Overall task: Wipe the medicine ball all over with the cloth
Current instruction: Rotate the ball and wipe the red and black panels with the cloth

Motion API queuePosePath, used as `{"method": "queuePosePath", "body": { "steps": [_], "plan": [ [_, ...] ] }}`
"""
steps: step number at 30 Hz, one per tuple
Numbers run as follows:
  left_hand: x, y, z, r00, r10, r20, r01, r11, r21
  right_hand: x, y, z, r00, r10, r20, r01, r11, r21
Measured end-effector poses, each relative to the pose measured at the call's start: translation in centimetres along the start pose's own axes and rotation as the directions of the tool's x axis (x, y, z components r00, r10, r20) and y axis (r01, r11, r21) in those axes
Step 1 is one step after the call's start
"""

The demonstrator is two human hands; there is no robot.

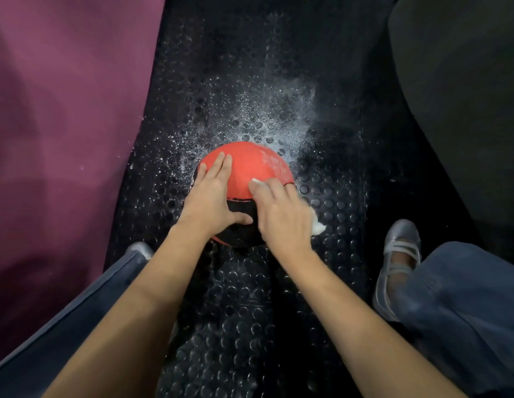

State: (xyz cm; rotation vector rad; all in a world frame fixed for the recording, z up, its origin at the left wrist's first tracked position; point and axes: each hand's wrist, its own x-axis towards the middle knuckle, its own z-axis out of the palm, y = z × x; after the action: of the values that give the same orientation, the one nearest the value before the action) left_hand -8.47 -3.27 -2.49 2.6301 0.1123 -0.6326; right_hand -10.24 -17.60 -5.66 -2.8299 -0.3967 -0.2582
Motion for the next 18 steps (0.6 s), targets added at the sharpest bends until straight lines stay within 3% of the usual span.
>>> {"method": "queuePosePath", "body": {
  "steps": [4,8,9,12,13,16,18],
  "plan": [
    [0.1,0.2,0.1,1.000,0.004,-0.006,-0.004,1.000,0.006,1.2,0.8,0.0,0.967,0.244,-0.070,-0.238,0.967,0.090],
    [-0.1,-0.2,0.0,1.000,-0.004,-0.002,0.004,1.000,-0.002,-0.3,-0.3,0.5,0.996,-0.070,-0.058,0.066,0.996,-0.067],
    [-0.2,-0.1,0.0,1.000,-0.006,0.002,0.006,1.000,-0.002,0.0,0.4,0.4,0.997,-0.057,-0.058,0.054,0.997,-0.064],
    [-0.2,0.1,0.1,1.000,-0.005,-0.004,0.005,1.000,-0.006,0.9,1.3,0.3,0.978,0.176,-0.110,-0.174,0.984,0.021],
    [0.0,0.2,0.1,1.000,-0.007,-0.002,0.007,1.000,-0.007,0.6,0.8,0.3,0.981,0.158,-0.111,-0.159,0.987,0.004],
    [0.2,-0.2,0.0,1.000,-0.012,0.001,0.012,1.000,-0.013,-1.3,-0.6,0.6,0.993,-0.095,-0.063,0.089,0.991,-0.101],
    [-0.1,-0.1,-0.1,1.000,-0.008,0.001,0.008,1.000,-0.013,-0.9,0.8,0.7,0.998,-0.026,-0.058,0.022,0.997,-0.067]
  ]
}}
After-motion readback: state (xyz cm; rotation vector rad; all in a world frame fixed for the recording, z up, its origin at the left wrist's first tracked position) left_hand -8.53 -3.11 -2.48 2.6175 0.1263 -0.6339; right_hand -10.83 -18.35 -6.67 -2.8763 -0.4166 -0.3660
